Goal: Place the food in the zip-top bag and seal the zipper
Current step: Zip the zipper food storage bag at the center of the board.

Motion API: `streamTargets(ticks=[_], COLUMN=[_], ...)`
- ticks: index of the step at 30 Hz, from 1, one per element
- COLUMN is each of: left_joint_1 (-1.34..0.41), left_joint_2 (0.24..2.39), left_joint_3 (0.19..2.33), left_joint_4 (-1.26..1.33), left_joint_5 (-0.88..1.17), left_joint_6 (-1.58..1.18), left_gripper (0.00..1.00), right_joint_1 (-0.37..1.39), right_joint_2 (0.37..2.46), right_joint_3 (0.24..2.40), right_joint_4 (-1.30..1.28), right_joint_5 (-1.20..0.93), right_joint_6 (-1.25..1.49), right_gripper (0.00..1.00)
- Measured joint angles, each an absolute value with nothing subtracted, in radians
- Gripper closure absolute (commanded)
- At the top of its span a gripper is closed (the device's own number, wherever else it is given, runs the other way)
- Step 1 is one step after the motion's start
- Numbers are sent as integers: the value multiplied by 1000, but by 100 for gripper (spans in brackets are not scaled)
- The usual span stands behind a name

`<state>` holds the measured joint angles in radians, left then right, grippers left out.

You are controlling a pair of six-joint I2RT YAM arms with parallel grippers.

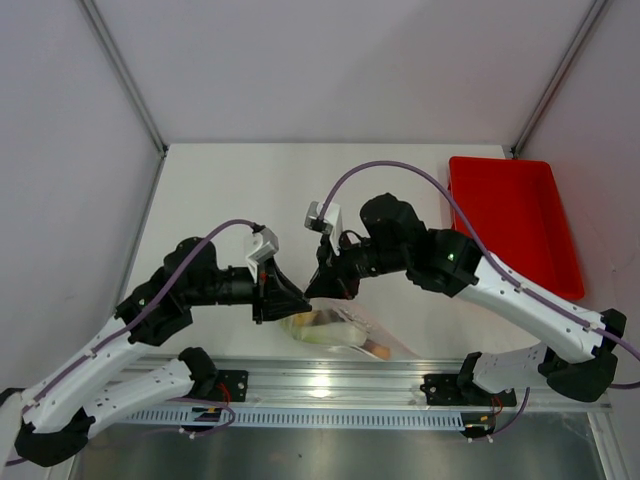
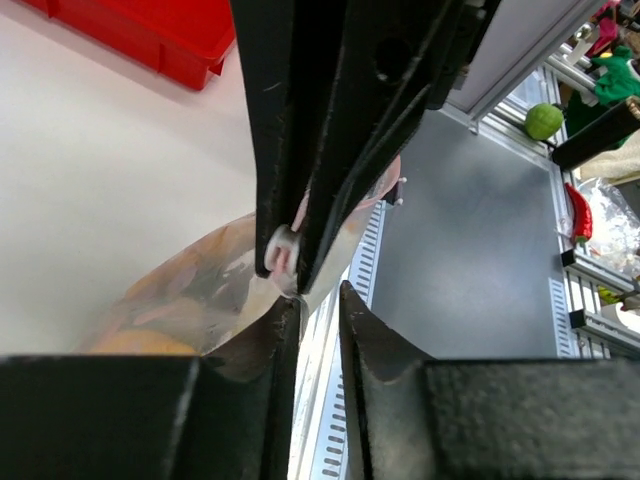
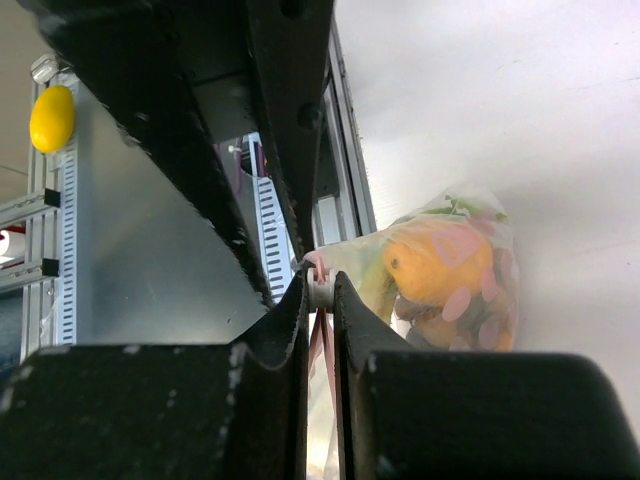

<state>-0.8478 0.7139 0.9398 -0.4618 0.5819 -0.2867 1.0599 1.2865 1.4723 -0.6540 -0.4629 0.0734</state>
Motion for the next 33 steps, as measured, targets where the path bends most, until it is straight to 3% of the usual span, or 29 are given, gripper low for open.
streamTargets(ticks=[3, 9, 10, 11, 12, 14, 17, 18, 19, 26, 27, 28, 33], left_joint_1=[-847, -847, -847, -847, -847, -847, -847, -847, -847, -848, -848, -848, -846], left_joint_2=[741, 772, 772, 770, 769, 768, 765, 762, 757, 741, 741, 741, 751], left_joint_3=[940, 940, 940, 940, 940, 940, 938, 937, 935, 934, 934, 934, 934], left_joint_4=[-453, -446, -446, -446, -445, -443, -436, -433, -431, -424, -423, -422, -424], left_joint_5=[584, 585, 581, 577, 568, 548, 521, 514, 504, 499, 500, 502, 499], left_joint_6=[-288, -287, -287, -286, -279, -284, -288, -288, -290, -290, -289, -288, -287], left_gripper=[92, 92, 87, 65, 56, 45, 36, 39, 48, 78, 85, 98, 99], right_joint_1=[1056, 1040, 1038, 1037, 1037, 1036, 1036, 1036, 1036, 1028, 1022, 1018, 1010], right_joint_2=[1287, 1286, 1286, 1286, 1286, 1284, 1280, 1279, 1279, 1279, 1279, 1279, 1277], right_joint_3=[1473, 1473, 1473, 1473, 1473, 1473, 1473, 1473, 1473, 1473, 1473, 1473, 1473], right_joint_4=[-655, -678, -677, -675, -672, -659, -649, -647, -645, -641, -640, -640, -639], right_joint_5=[-477, -480, -480, -481, -483, -489, -498, -499, -502, -505, -505, -503, -507], right_joint_6=[78, 79, 79, 79, 80, 81, 85, 86, 87, 87, 88, 89, 101], right_gripper=[100, 100, 100, 100, 100, 100, 100, 100, 100, 100, 100, 100, 100])
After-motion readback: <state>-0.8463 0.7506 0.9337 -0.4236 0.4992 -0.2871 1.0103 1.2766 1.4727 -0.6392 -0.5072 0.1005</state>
